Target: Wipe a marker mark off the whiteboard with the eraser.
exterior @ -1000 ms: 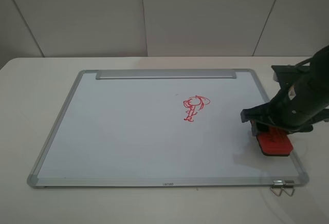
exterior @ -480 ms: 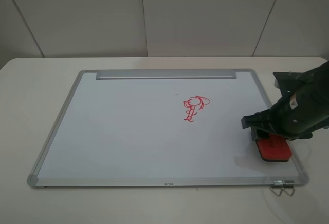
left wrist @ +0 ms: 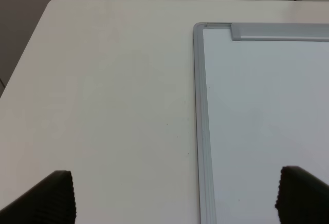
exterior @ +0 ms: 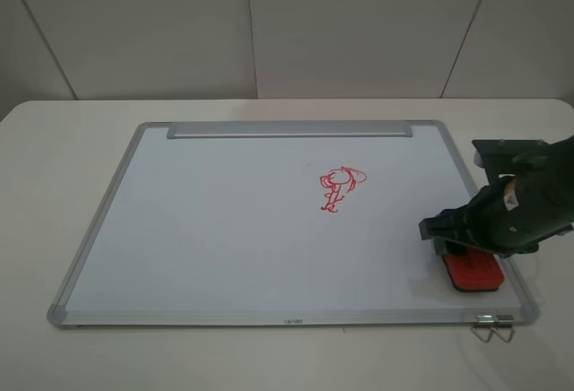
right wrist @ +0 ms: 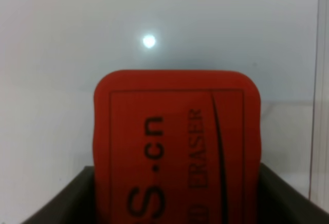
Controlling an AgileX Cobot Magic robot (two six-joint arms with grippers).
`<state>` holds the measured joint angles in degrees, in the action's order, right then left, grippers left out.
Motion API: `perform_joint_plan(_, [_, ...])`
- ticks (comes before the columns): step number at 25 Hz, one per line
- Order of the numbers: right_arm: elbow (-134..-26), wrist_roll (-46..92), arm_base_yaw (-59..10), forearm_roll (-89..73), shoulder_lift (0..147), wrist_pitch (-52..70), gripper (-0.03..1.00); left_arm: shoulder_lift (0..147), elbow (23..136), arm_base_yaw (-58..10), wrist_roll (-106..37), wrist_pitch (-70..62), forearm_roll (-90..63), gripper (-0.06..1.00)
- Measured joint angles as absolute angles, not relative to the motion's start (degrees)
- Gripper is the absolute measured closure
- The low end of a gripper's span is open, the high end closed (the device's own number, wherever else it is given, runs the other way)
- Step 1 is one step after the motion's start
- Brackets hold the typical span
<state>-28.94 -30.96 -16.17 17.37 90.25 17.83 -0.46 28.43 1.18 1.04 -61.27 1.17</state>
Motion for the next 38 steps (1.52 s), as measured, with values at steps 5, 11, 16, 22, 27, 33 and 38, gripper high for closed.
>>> perform_joint_plan(5, [-28.9,-31.0,-16.2,18.0,90.3,17.8,0.47,-0.5,28.4,1.2,1.0,-61.3,1.2,0.17])
perform_joint_plan(11, [-28.9,-31.0,-16.2,18.2,90.3,17.7,0.28,-0.5,28.4,1.2,1.0,-61.3,1.2,0.17])
perform_joint_plan(16, [-29.0,-30.9,-16.2,18.2,88.5,17.8,0.25,-0.5,28.4,1.2,1.0,-61.3,1.2,0.17])
perform_joint_plan(22, [-34.3,-22.6,-16.2,14.1,81.6,27.4,0.24,-0.5,28.4,1.2,1.0,-61.3,1.2,0.17])
perform_joint_plan(27, [-41.8,-10.1,-16.2,5.9,75.2,40.1,0.24,-0.5,28.4,1.2,1.0,-61.3,1.2,0.17])
perform_joint_plan(33, [-45.2,-7.4,-12.7,3.4,66.0,49.9,0.24,-0.5,28.4,1.2,1.0,-61.3,1.2,0.17])
perform_joint_plan(38, [-45.2,-8.4,-10.2,3.4,54.3,54.5,0.24,-0.5,28.4,1.2,1.0,-61.3,1.2,0.17])
